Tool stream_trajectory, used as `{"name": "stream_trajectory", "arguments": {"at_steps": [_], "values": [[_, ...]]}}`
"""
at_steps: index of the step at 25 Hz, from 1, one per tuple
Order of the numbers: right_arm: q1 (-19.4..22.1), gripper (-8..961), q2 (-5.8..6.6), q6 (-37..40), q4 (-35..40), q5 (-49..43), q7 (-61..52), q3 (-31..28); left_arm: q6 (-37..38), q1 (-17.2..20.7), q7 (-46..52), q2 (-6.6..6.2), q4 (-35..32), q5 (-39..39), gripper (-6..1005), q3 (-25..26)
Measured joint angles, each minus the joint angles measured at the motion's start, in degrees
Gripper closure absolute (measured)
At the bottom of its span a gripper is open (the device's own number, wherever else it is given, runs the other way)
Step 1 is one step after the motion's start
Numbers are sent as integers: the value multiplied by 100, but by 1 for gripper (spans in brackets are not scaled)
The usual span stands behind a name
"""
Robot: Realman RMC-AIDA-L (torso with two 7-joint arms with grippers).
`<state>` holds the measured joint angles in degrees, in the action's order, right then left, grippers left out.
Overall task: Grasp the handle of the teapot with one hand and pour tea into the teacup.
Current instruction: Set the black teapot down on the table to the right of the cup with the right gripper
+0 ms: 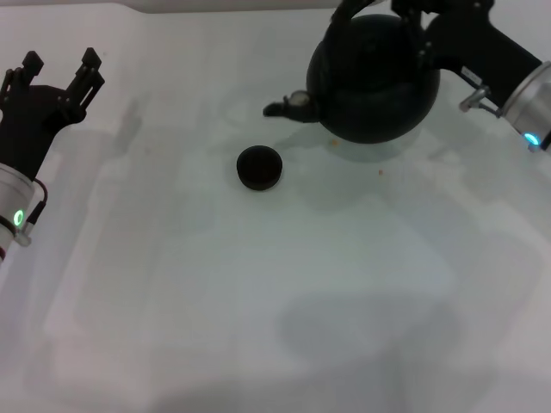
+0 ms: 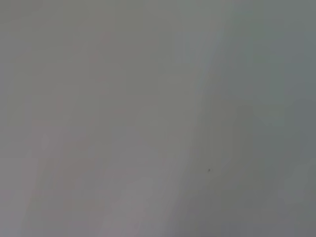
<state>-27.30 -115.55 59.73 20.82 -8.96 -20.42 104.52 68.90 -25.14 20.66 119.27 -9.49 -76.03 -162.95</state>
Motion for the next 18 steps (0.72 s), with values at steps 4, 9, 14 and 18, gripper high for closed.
{"name": "stream_trajectory", "arguments": {"at_steps": [4, 9, 14, 18], "values": [[243, 793, 26, 28, -1, 134, -487, -124, -1, 3, 0, 0, 0, 0, 119, 0], [594, 783, 32, 225, -12, 185, -680, -219, -1, -24, 0, 0, 0, 0, 119, 0], [715, 773, 31, 337, -194, 202, -975, -222, 0, -33, -1, 0, 0, 0, 120, 0], [718, 765, 21, 542, -461, 227, -1126, -222, 0, -34, 0, 0, 0, 0, 120, 0]]}}
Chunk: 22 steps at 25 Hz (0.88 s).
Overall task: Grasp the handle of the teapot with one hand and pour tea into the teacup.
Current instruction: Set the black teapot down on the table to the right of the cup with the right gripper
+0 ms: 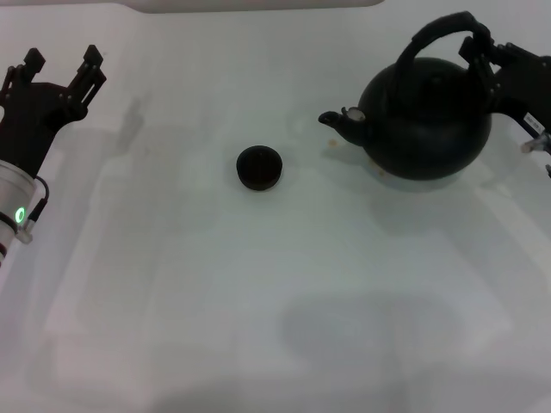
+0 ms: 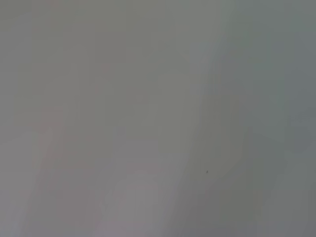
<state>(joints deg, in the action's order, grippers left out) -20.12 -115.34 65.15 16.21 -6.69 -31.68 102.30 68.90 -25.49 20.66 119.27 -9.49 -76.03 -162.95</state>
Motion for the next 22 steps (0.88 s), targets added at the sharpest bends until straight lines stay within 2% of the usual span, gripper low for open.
{"name": "stream_trajectory", "arguments": {"at_steps": [7, 22], "values": [[12, 751, -5, 201, -374, 139, -18, 6, 1, 5, 0, 0, 0, 0, 120, 0], [8, 721, -14, 88, -552, 87, -31, 71, 1, 11, 0, 0, 0, 0, 119, 0]]}}
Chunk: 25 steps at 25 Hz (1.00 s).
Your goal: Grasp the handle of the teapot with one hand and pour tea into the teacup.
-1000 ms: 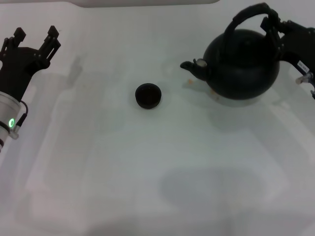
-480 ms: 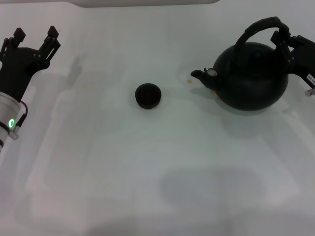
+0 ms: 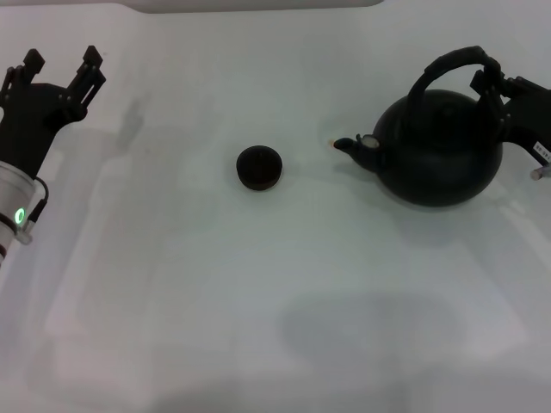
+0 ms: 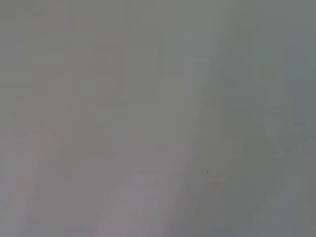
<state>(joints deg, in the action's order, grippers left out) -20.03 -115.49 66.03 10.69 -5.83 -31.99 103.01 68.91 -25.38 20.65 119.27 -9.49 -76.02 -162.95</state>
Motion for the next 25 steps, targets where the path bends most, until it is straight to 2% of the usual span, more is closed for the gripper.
{"name": "stream_trajectory", "arguments": {"at_steps": [12, 18, 19, 25], "values": [[-1, 697, 0, -2, -6, 21, -15, 50, -6, 34, 0, 0, 0, 0, 119, 0], [105, 685, 15, 61, -66, 20, -532, 45, -9, 54, 0, 0, 0, 0, 120, 0], [247, 443, 22, 268, -97, 20, -610, 26, -10, 54, 0, 0, 0, 0, 120, 0], [683, 203, 38, 1182, -104, 24, -616, -23, -10, 54, -13, 0, 0, 0, 120, 0]]}}
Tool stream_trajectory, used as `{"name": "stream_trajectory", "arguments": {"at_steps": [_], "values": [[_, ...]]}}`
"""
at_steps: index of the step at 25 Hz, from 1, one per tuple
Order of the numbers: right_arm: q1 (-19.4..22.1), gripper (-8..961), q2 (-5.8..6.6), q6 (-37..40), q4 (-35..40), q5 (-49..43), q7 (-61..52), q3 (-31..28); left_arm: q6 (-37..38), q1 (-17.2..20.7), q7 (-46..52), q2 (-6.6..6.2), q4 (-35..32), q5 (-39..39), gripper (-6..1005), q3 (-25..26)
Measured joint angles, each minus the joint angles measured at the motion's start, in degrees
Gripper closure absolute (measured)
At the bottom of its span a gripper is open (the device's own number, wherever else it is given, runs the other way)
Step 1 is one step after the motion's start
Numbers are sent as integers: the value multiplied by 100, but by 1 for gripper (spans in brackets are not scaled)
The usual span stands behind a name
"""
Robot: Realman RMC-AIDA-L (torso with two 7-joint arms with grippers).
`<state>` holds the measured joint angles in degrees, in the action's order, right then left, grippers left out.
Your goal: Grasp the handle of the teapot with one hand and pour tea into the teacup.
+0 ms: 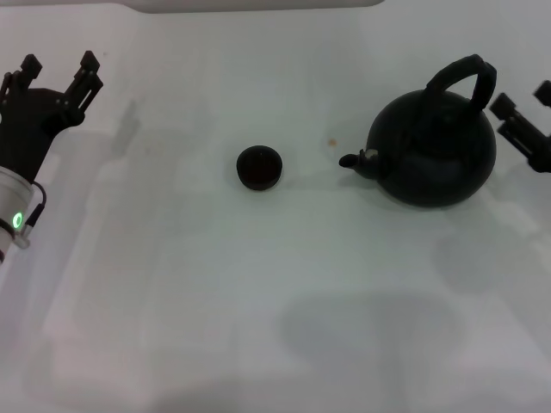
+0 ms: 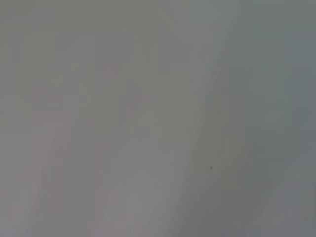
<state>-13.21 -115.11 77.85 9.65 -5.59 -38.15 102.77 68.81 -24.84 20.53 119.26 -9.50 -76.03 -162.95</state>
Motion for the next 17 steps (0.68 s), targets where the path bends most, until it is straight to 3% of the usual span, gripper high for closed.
{"name": "stream_trajectory", "arguments": {"at_steps": [6, 17], "values": [[160, 79, -21, 124, -80, 25, 206, -603, 0, -16, -18, 0, 0, 0, 119, 0], [49, 91, -102, 15, -14, 635, 2063, -850, 2, -34, -261, 0, 0, 34, 119, 0]]}}
